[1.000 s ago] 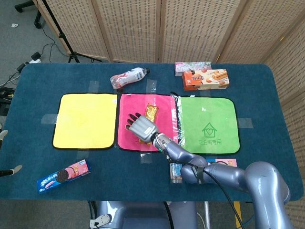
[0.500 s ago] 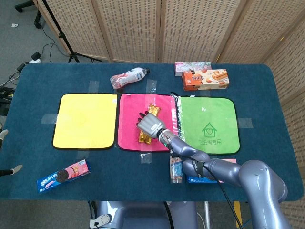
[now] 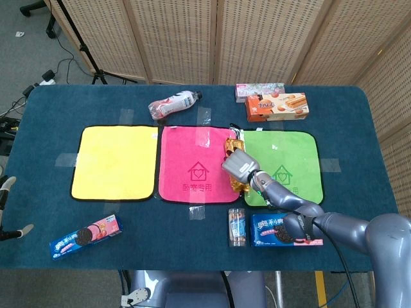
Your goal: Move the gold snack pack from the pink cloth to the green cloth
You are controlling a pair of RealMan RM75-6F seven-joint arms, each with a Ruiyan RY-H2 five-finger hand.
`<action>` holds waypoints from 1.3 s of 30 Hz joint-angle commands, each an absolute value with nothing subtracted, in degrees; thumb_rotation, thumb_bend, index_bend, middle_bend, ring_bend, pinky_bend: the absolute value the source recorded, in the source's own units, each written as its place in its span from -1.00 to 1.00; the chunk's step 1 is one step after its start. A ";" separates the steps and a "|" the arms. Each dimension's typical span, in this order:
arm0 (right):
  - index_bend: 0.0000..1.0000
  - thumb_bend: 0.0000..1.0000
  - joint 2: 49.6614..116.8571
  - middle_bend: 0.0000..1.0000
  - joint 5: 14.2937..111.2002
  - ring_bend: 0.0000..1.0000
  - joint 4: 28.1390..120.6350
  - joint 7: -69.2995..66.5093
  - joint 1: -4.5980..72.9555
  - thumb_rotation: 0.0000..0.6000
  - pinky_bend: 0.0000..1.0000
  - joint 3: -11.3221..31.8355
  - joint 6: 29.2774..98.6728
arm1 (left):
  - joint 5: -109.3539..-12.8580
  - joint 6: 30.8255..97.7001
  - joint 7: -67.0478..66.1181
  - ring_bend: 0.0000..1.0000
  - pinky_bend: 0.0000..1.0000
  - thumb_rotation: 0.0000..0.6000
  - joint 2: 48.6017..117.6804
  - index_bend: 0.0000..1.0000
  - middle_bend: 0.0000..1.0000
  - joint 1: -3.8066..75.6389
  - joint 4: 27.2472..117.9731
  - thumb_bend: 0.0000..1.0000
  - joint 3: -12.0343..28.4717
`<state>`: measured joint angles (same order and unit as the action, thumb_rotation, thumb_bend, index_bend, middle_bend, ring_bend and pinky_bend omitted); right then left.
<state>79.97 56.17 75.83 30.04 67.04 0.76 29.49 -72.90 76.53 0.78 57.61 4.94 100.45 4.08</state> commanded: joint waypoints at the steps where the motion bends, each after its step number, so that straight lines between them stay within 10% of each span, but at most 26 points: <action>1: -0.21 1.00 77.90 -0.35 57.74 -0.64 76.84 29.64 65.53 1.00 -0.55 -1.25 29.86 | -73.46 77.04 0.04 -1.00 -1.00 1.00 57.92 -1.00 -1.00 4.83 100.83 -0.92 3.77; 18: -0.21 1.00 71.80 -0.35 67.69 -0.64 76.33 21.15 58.88 1.00 -0.54 -4.97 31.53 | -75.45 78.90 -2.89 -1.00 -1.00 1.00 59.06 -1.00 -1.00 4.36 102.05 -0.92 2.72; 27: -0.33 1.00 62.50 -0.46 91.24 -0.70 87.83 8.40 50.64 1.00 -0.55 -3.48 57.97 | -75.77 79.17 -2.03 -1.00 -1.00 1.00 58.81 -1.00 -1.00 4.21 101.90 -0.92 2.67; 32: -0.99 -0.76 59.93 -0.98 93.65 -1.00 89.16 10.29 44.16 1.00 -0.84 -3.21 69.37 | -76.24 79.03 -0.69 -1.00 -1.00 1.00 58.49 -1.00 -1.00 4.22 101.42 -0.94 2.63; 39: -1.00 -1.00 60.17 -1.00 89.37 -1.00 91.20 7.56 31.59 1.00 -1.00 -4.17 82.38 | -79.49 77.95 3.88 -1.00 -1.00 1.00 57.71 -1.00 -1.00 4.85 98.55 -0.97 1.95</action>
